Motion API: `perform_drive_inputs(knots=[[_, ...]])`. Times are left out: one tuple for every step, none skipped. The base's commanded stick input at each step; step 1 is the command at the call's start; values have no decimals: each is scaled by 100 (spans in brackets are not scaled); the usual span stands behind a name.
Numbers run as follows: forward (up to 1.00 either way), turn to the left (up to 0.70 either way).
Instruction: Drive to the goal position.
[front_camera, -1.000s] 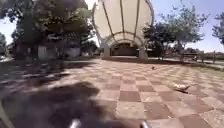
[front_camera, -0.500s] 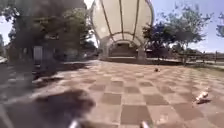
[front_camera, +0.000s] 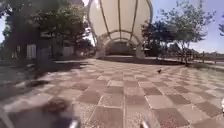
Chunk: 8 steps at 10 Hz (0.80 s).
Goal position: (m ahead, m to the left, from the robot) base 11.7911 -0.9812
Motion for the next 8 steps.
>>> perform_drive_inputs(knots=[[100, 0], [100, 0], [100, 0], [100, 0], [100, 0], [100, 0], [100, 0], [100, 0]])
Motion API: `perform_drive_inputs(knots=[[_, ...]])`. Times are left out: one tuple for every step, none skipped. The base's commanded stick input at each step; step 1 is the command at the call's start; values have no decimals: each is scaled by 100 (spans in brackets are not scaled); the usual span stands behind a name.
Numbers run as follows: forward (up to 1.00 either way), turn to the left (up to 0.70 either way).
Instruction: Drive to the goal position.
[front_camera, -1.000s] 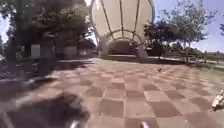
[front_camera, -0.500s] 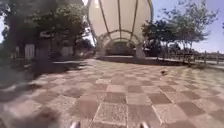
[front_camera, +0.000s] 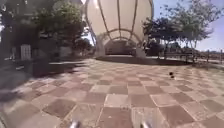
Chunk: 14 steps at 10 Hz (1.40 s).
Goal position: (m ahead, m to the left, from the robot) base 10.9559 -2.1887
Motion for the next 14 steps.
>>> perform_drive_inputs(knots=[[100, 0], [100, 0], [100, 0], [100, 0], [100, 0], [100, 0], [100, 0], [100, 0], [100, 0], [100, 0], [100, 0], [100, 0], [100, 0], [100, 0]])
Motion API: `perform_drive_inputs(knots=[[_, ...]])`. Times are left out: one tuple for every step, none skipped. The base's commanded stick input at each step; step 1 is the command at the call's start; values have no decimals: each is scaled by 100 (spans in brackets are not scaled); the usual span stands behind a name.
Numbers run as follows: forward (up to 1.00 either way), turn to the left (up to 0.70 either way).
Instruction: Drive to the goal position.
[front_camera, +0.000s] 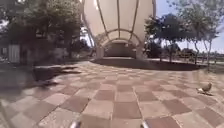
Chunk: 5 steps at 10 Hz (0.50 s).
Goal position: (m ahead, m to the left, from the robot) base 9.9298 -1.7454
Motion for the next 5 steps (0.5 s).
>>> perform_drive_inputs(knots=[[100, 0], [100, 0], [100, 0], [100, 0], [100, 0]])
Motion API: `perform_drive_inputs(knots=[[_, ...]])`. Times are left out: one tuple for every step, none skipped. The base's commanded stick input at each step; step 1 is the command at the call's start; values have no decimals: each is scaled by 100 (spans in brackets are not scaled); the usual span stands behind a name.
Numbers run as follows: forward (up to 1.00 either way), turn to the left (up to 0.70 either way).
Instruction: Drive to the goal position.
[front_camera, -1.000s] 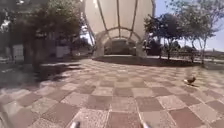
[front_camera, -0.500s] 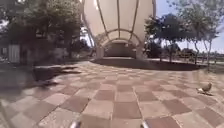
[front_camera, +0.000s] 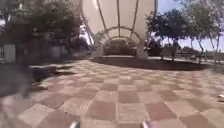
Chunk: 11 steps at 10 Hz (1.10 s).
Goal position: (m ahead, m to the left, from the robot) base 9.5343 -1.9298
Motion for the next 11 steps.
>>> perform_drive_inputs(knots=[[100, 0], [100, 0], [100, -27], [100, -27], [100, 0], [100, 0], [100, 0], [100, 0], [100, 0], [100, 0], [100, 0]])
